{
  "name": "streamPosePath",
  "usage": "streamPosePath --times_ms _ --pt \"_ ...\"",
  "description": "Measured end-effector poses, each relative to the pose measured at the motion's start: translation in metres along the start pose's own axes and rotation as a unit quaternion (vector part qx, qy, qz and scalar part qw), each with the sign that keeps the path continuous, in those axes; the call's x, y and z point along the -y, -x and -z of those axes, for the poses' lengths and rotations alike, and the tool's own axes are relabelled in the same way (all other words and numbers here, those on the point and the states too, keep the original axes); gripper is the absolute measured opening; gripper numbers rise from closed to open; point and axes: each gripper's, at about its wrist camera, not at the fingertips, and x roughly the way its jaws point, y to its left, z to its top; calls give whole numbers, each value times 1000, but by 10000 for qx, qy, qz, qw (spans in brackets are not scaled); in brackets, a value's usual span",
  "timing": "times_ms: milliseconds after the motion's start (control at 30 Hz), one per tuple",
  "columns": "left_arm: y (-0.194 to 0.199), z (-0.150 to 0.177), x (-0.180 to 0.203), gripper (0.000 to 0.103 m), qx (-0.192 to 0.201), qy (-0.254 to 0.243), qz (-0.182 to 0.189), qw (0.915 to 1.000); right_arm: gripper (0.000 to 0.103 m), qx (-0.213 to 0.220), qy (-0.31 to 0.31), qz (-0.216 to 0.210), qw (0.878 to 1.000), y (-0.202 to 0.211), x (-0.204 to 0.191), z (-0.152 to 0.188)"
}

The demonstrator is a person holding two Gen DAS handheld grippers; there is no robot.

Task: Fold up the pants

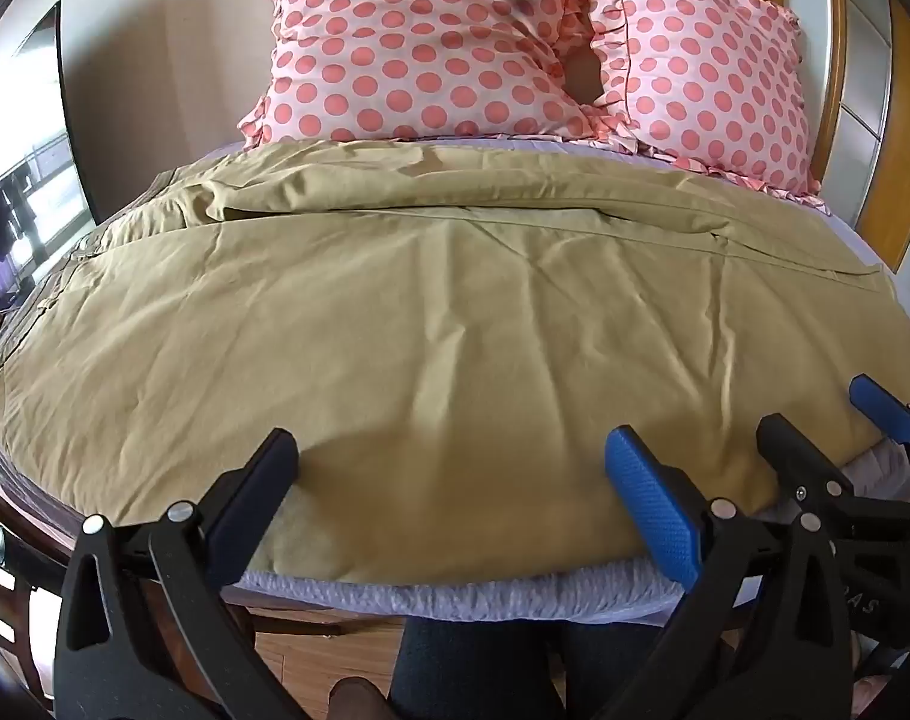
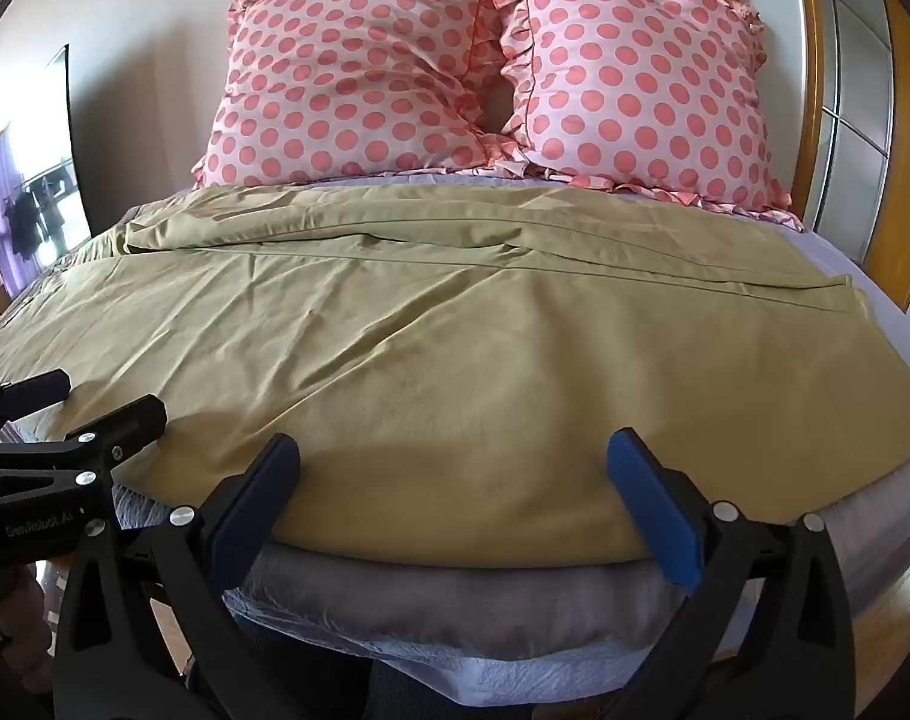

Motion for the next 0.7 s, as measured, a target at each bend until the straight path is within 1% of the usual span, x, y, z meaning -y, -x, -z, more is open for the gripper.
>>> streamPosePath --times_ms 700 --pt "0 0 0 101 17 -5 -4 10000 102 6 -5 -3 10000 0 1 0"
